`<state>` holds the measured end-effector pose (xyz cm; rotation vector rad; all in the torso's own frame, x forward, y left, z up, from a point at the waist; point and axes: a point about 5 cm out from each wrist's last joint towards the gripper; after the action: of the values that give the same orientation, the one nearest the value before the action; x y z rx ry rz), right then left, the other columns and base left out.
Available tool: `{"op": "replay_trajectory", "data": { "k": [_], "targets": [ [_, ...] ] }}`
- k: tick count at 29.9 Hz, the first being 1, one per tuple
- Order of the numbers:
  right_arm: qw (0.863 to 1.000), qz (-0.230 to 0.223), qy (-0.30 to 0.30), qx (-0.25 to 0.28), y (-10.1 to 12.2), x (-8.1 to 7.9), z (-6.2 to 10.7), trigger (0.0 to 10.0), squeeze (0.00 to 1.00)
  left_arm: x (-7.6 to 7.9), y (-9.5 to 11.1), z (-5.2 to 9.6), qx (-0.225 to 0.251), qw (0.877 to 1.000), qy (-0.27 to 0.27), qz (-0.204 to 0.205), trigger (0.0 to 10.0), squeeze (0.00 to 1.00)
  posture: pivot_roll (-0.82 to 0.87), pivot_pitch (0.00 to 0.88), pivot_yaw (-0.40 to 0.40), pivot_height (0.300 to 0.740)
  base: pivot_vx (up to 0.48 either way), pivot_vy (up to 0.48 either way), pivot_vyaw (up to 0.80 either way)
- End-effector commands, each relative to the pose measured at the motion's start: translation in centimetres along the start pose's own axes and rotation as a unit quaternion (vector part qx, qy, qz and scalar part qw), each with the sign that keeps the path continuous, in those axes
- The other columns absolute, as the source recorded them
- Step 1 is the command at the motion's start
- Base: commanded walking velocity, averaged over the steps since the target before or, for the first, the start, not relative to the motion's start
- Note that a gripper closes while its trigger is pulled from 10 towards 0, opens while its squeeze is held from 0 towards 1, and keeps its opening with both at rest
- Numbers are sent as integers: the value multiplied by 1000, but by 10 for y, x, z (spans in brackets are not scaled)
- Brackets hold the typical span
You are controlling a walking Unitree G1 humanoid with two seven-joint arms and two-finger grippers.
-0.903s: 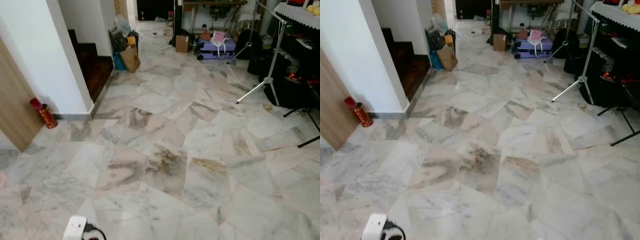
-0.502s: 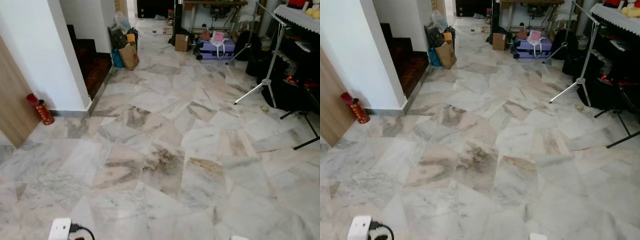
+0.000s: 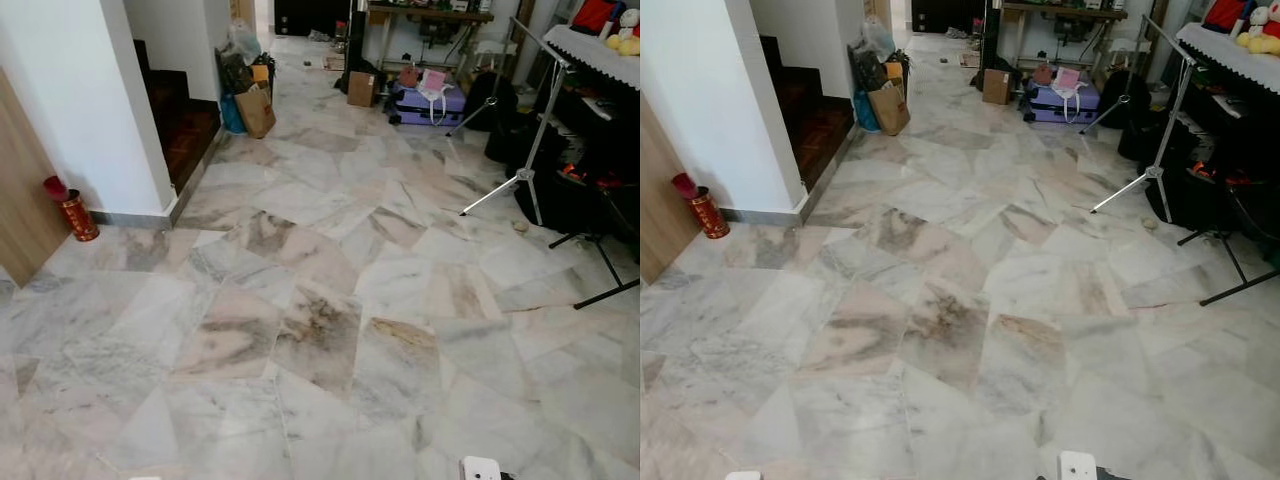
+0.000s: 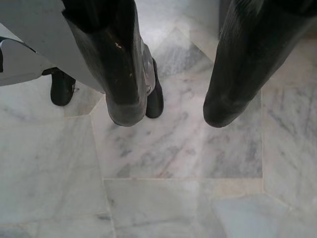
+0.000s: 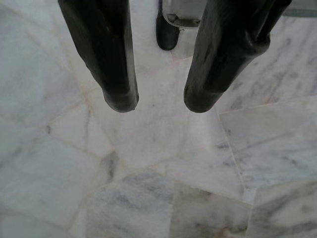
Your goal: Move the pillow to the sofa from floor
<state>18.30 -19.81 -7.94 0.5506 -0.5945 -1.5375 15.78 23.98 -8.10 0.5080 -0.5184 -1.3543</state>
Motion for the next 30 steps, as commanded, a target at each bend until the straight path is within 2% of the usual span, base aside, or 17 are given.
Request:
{"op": "replay_trajectory", "data": {
  "k": [1,7,13,30],
  "targets": [
    [1000,-17,-13,-7,-4,1,1,10000,0,-3,-5,2,-9,1000,-4,-17,10000,0,-40,24,-24,740,0,0,0],
    [999,-21,-29,-9,-9,10,4,10000,0,-11,-6,4,-13,1000,11,-14,10000,0,-49,32,-9,740,0,0,177],
    [998,-36,-42,-10,-12,18,6,10000,0,-11,-5,4,-13,1000,8,-16,10000,0,-52,27,-8,740,0,0,800],
    [999,-16,-47,-13,-9,26,6,10000,0,-2,-9,3,-20,999,-6,-25,10000,0,-51,0,-18,740,0,0,800]
  ]
}}
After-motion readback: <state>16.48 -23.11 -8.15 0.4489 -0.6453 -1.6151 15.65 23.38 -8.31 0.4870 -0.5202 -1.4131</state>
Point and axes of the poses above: a point about 5 cm out from each wrist's last joint towards the gripper, its own z axis pointing back from the gripper into the wrist, its own y axis along the axis of the wrist's last joint, x = y × z, and after that the axes turned 5 degrees about z, right-handed
